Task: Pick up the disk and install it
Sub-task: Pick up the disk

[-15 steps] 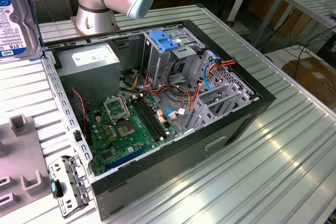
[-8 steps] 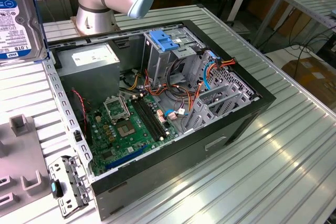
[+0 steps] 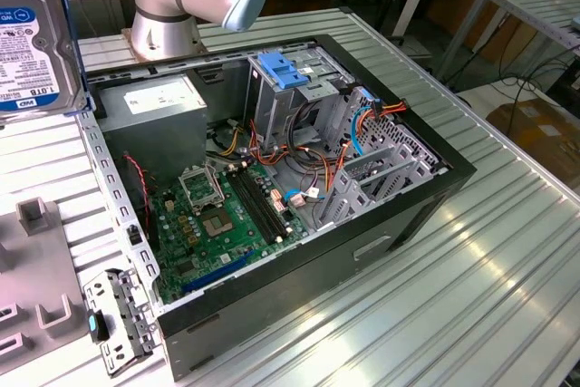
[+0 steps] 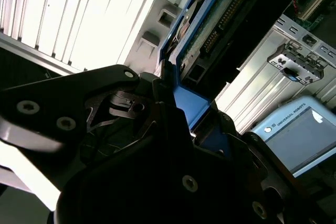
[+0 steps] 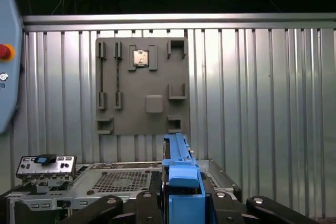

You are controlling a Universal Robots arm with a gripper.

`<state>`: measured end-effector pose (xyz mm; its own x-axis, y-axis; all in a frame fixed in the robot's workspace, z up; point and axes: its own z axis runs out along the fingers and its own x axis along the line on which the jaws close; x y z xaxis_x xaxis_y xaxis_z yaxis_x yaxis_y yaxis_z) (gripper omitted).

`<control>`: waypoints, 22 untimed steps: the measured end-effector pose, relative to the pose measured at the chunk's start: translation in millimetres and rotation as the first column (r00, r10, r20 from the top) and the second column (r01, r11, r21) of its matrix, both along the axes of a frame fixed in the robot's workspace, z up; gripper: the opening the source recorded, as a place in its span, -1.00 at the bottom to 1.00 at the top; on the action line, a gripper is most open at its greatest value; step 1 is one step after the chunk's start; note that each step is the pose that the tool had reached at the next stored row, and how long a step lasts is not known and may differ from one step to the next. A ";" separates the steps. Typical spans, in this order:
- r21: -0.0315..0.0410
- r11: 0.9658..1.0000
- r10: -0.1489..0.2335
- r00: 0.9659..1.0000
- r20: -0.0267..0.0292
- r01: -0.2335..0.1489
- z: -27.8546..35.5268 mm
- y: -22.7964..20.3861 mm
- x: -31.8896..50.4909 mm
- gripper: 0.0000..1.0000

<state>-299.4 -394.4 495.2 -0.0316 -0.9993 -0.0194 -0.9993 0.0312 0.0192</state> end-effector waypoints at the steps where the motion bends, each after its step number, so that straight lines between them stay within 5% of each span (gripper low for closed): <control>1: 0.000 1.000 0.000 1.000 0.000 0.000 0.0 -0.6 0.7 -0.26; 16: 0.000 1.000 0.000 1.000 0.000 0.000 0.0 -2.4 31.9 -0.26; 22: 0.000 1.000 0.000 1.000 0.000 0.000 0.0 -2.5 36.8 -0.26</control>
